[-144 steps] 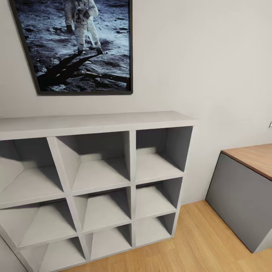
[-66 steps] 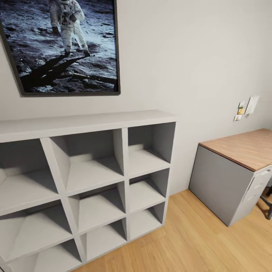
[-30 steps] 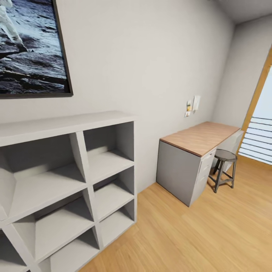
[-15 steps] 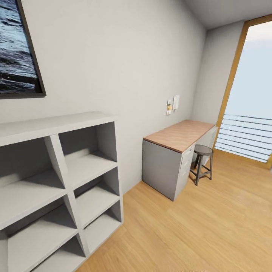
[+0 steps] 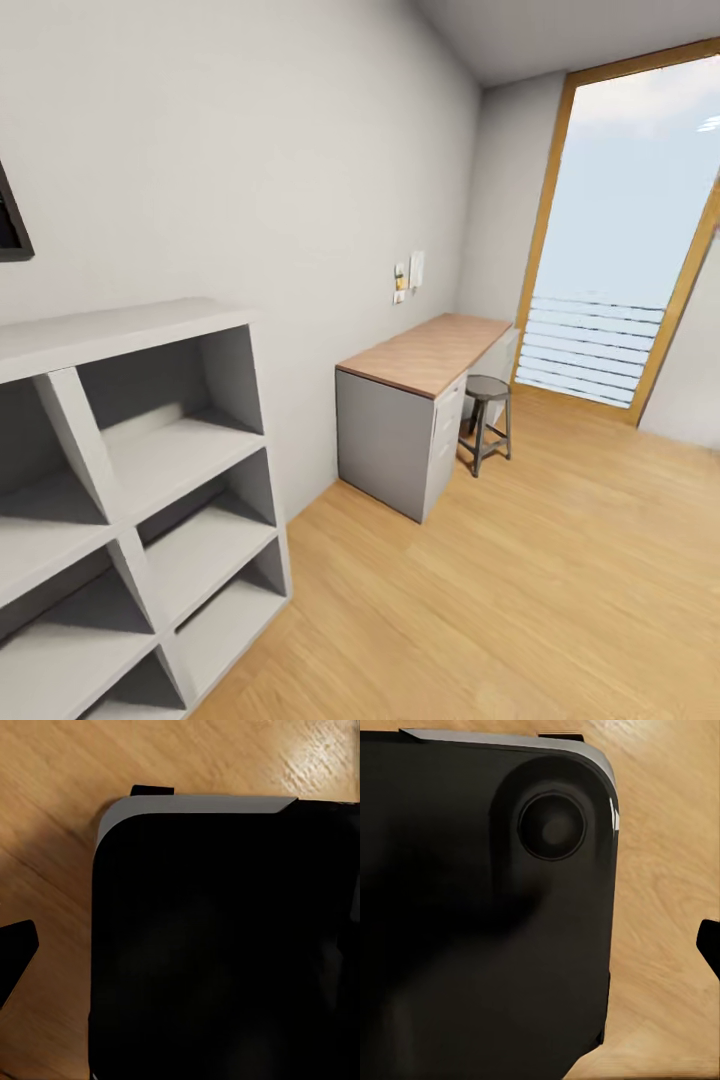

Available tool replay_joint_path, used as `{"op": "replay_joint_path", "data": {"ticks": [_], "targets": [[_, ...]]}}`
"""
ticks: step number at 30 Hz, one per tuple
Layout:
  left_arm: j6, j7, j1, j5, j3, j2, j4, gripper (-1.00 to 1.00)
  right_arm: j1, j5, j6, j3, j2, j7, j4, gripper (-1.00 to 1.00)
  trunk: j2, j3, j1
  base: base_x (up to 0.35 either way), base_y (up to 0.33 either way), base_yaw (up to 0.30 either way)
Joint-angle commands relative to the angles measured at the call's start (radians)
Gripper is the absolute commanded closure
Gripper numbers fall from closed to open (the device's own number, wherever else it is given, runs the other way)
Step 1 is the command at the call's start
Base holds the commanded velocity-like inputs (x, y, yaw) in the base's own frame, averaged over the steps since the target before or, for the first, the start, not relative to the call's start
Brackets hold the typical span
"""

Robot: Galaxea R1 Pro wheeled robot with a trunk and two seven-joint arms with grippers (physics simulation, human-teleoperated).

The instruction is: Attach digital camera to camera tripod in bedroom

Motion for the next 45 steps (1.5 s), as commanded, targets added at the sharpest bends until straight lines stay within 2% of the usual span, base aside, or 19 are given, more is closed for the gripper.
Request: {"op": "replay_joint_path", "data": {"ticks": [1,45], "targets": [[-0.002,0.000,0.000,0.007,0.000,0.000,0.000,-1.00,0.000,0.000,-0.002,0.000,0.000,0.000,-0.001,-1.00,0.000,-0.001,0.000,0.000,0.000,-0.292],[0.002,0.000,0.000,0.008,-0.001,0.001,0.003,-1.00,0.000,0.000,-0.012,0.000,0.000,0.000,-0.001,-1.00,0.000,-0.001,0.000,0.000,0.000,-0.292]]}}
